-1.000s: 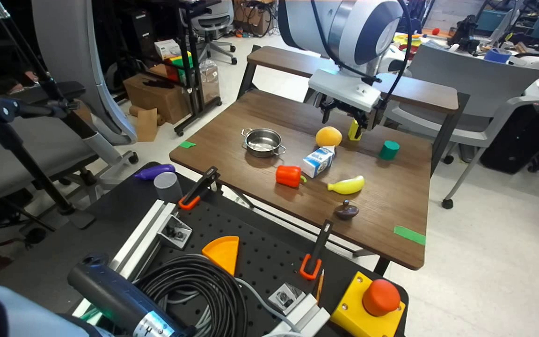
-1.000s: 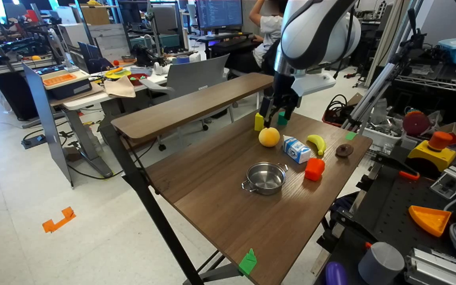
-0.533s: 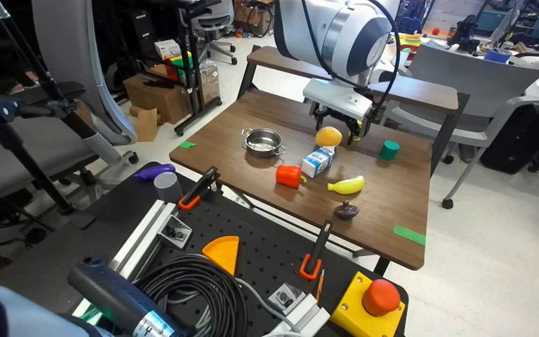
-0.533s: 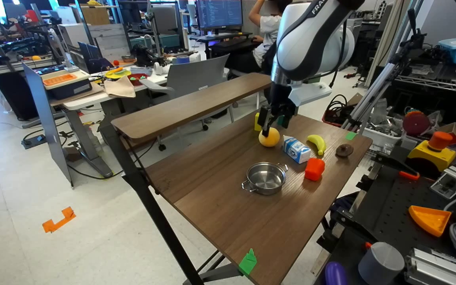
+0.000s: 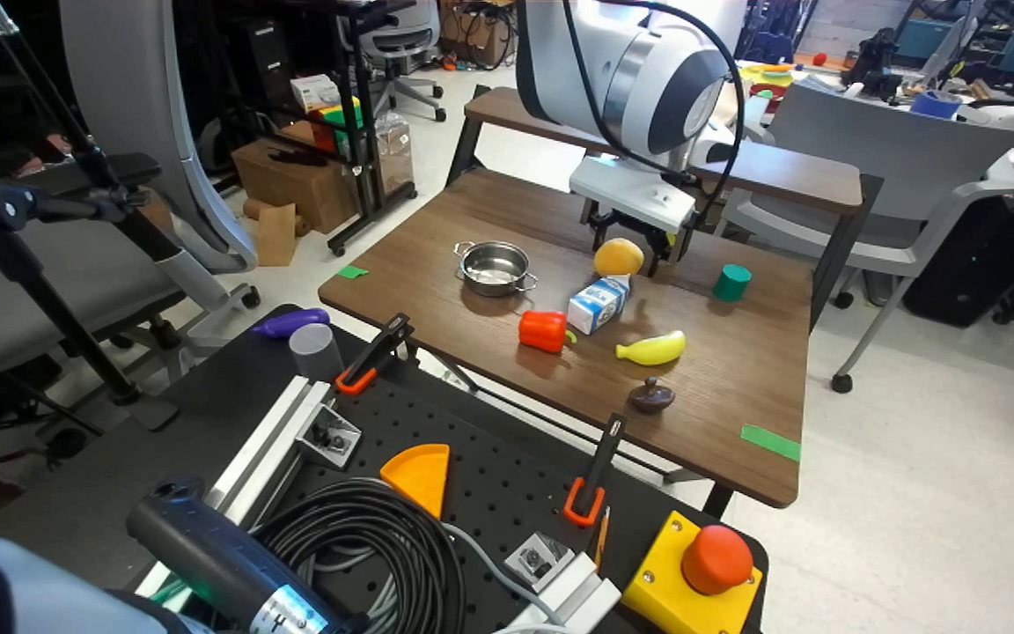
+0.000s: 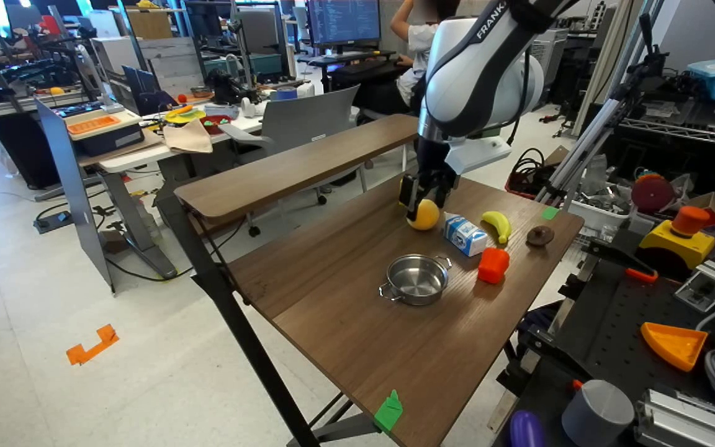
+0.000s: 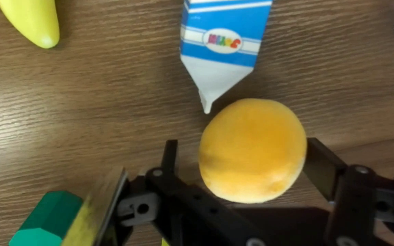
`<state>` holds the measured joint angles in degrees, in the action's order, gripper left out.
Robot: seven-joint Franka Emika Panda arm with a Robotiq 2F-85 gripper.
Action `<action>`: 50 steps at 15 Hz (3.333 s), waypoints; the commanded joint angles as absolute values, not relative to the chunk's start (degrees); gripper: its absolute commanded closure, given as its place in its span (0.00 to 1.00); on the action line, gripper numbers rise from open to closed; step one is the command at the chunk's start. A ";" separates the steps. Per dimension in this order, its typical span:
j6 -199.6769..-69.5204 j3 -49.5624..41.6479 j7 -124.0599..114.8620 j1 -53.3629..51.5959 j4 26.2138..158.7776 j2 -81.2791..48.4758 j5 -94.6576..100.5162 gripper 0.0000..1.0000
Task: Put the orange plushy in the pot
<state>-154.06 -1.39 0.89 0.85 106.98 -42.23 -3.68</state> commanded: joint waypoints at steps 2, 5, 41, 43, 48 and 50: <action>-153.68 -0.88 1.91 1.14 104.87 -43.87 -2.15 0.49; -154.72 -0.92 2.16 0.93 107.96 -41.44 -2.04 0.71; -177.55 -11.88 -9.24 -23.06 145.32 -17.19 22.59 0.94; -177.37 -12.67 -9.51 -23.86 144.69 -17.56 23.41 0.94; -177.04 -14.03 -10.00 -25.14 142.62 -19.22 23.86 0.94; -176.80 -14.60 -10.17 -25.64 141.69 -20.11 23.88 0.94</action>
<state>-174.46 -12.47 -8.89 -23.86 143.44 -17.68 22.14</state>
